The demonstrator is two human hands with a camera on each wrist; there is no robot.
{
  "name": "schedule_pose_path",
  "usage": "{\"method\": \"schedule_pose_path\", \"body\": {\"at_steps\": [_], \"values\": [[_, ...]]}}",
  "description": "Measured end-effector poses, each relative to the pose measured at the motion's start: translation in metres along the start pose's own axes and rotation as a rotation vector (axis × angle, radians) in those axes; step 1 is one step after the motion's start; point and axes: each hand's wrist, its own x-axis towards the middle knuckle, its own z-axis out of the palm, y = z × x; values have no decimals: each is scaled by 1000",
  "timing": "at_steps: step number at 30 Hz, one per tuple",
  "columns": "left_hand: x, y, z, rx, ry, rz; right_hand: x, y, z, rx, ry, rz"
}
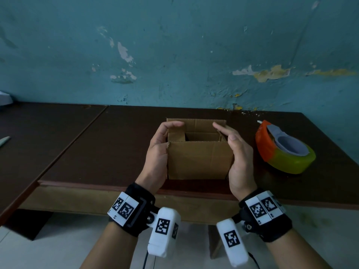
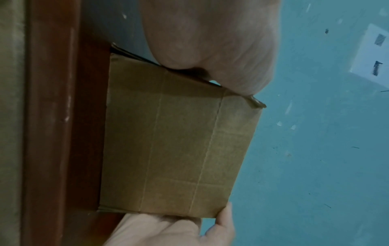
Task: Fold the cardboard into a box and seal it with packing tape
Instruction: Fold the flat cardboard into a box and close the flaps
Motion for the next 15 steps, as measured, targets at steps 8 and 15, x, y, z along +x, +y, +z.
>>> {"method": "schedule_pose_path", "body": {"at_steps": [8, 15], "values": [[-1, 2, -1, 13, -20, -18, -2, 0, 2, -87, -19, 24], [-2, 5, -2, 44, 6, -41, -1, 2, 6, -119, -7, 19]]}}
